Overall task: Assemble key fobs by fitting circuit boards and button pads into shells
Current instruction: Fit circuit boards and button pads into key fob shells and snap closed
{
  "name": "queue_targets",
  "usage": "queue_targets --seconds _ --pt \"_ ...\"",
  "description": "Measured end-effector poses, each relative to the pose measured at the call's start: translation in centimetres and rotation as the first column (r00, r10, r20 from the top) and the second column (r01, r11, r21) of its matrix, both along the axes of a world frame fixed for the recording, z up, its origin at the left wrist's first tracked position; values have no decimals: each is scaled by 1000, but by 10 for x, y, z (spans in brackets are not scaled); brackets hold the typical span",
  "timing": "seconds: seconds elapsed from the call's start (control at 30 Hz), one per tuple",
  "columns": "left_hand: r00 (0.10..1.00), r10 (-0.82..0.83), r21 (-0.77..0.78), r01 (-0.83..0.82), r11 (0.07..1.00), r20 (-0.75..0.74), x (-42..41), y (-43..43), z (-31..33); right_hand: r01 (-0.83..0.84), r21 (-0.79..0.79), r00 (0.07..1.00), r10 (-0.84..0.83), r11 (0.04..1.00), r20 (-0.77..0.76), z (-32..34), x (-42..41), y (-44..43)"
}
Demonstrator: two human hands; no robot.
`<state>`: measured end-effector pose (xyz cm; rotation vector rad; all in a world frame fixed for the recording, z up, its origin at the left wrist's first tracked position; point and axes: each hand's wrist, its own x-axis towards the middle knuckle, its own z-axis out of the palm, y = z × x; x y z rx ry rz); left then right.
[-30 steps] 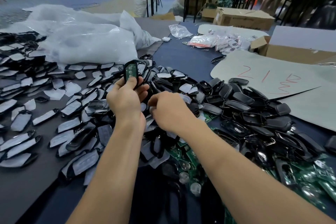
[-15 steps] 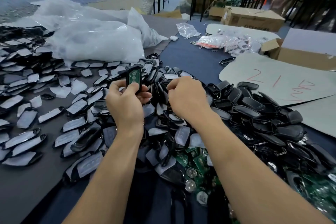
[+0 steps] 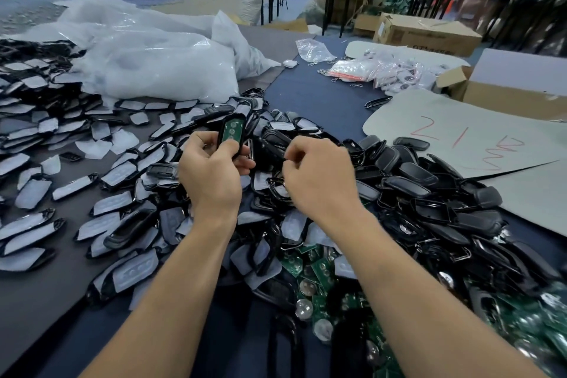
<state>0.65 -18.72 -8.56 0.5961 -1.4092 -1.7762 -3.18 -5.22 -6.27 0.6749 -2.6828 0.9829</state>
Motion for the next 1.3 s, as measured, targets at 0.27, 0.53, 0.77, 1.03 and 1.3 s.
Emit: queue_targets --seconds 0.27,0.53,0.77,1.03,1.3 --pt "986 -168 -84 168 982 10 4 26 1 -31 61 943 49 998 -329 -28 45 138" --pt "795 -560 -225 605 764 235 24 91 -9 -50 -78 874 6 996 -486 -31 44 152" --pt "690 -680 -59 712 700 247 24 98 -5 -54 -99 832 -10 994 -555 -34 48 147" --pt "688 -693 47 702 711 215 21 94 -6 -61 -146 912 -4 987 -411 -39 55 133" --pt "716 -675 62 677 734 178 22 93 -6 -5 -239 876 -111 971 -469 -44 53 130"
